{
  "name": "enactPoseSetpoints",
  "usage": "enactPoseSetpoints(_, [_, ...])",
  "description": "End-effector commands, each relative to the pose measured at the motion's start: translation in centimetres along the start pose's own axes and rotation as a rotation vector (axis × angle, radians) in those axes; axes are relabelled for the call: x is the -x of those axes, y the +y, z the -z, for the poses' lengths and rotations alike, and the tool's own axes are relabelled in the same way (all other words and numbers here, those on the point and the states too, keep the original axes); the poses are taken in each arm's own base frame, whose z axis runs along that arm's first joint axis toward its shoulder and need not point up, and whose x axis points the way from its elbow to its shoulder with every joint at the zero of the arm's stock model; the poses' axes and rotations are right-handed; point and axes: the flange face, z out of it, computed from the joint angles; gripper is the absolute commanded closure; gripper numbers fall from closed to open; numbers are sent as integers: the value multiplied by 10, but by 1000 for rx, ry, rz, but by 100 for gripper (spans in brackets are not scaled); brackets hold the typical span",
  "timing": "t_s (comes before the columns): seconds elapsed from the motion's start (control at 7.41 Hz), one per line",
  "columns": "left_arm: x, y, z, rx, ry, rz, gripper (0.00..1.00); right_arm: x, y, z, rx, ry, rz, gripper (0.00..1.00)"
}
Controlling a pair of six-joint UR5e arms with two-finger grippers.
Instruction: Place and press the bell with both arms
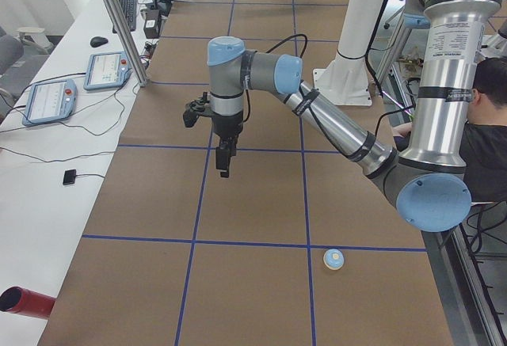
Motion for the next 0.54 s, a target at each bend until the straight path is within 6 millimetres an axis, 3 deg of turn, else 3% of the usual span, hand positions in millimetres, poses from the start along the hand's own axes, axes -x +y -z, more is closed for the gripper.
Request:
enactPoseSetpoints(0.0, [-64,24,10,1,-64,115,0,1,0,1,-2,-3,2,0])
enactPoseSetpoints(0.4, [-157,54,-22,16,-164,361,0,3,0,2,-4,-6,4,0])
